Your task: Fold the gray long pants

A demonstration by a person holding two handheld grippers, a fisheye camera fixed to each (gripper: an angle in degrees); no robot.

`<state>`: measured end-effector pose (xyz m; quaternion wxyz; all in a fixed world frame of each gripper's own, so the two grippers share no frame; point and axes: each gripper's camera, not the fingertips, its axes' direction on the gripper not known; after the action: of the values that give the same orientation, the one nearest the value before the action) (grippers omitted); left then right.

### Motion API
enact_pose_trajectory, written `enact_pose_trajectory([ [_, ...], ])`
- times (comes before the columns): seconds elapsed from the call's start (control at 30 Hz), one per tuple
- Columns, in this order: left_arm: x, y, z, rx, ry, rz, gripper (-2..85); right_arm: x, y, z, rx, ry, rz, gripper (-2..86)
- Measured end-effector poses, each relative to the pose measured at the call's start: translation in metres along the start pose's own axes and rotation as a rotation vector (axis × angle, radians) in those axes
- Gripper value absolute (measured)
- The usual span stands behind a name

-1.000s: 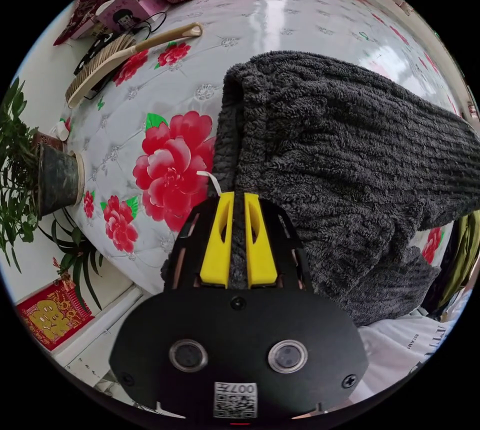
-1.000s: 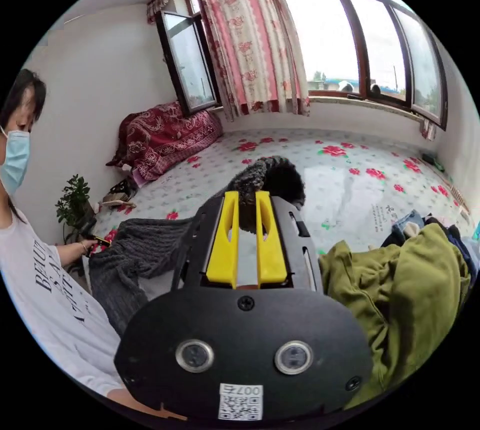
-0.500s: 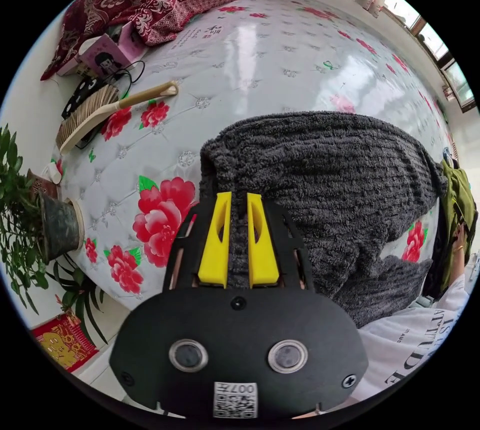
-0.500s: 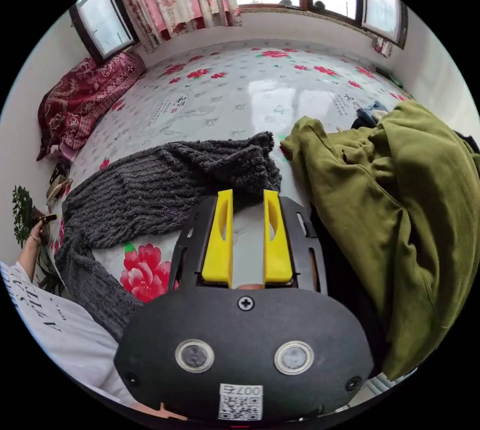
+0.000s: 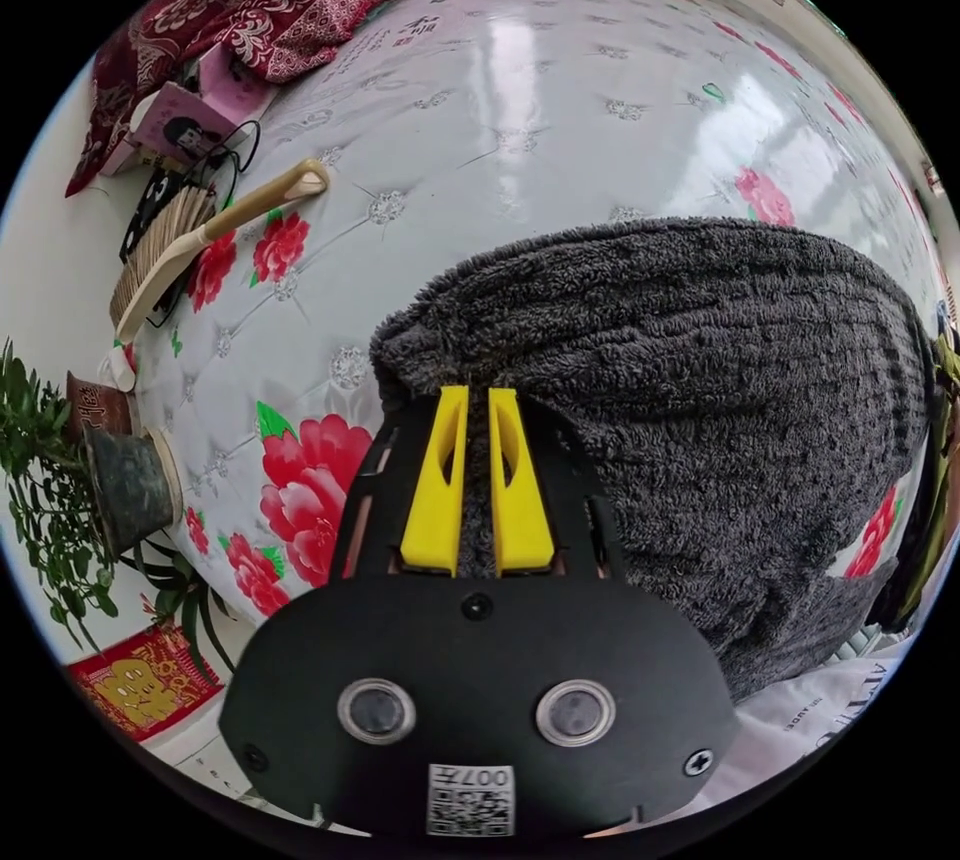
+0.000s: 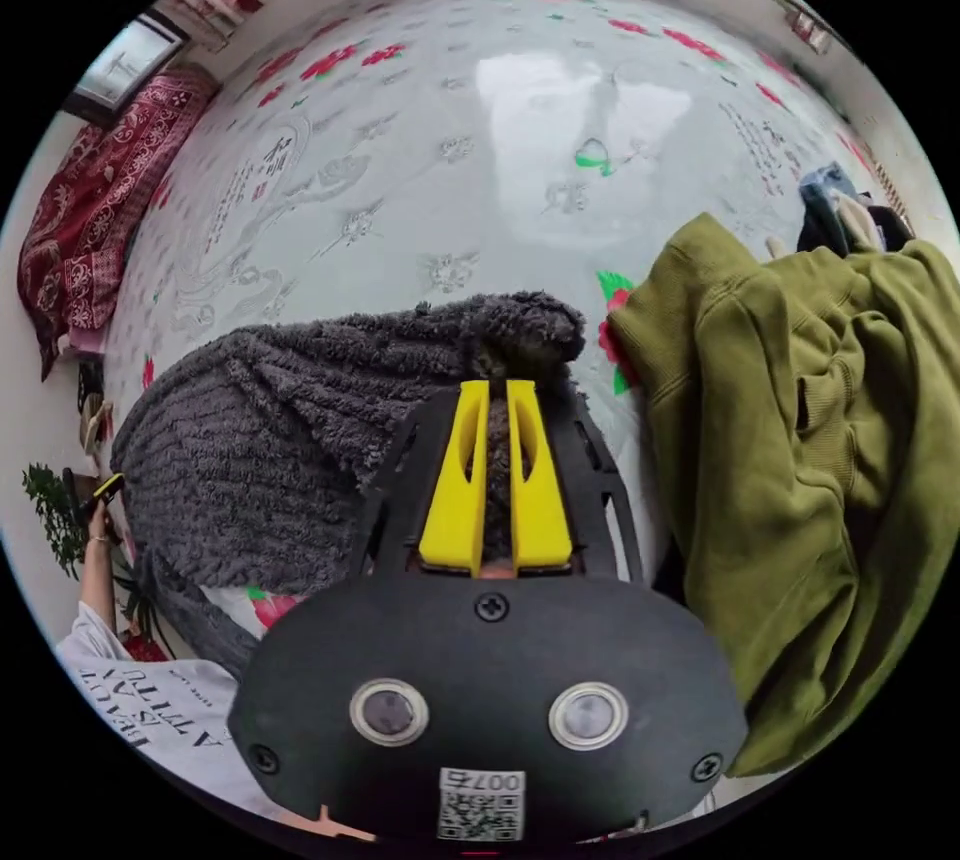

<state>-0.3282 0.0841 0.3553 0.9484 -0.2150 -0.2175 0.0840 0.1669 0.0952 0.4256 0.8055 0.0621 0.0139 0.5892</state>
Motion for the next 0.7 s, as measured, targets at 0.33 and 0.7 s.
enact_pose_trajectory([
  [0.33, -0.015, -0.019, -0.015, 0.056, -0.005, -0.134, 2.7, 0.019, -0.028, -0.106, 0.424, 0.008, 0.233, 2.5],
  [0.7, -0.078, 0.175, -0.102, 0.135, 0.019, -0.228, 7.0, -0.156, 0.204, -0.092, 0.163, -0.305, -0.378, 5.9],
])
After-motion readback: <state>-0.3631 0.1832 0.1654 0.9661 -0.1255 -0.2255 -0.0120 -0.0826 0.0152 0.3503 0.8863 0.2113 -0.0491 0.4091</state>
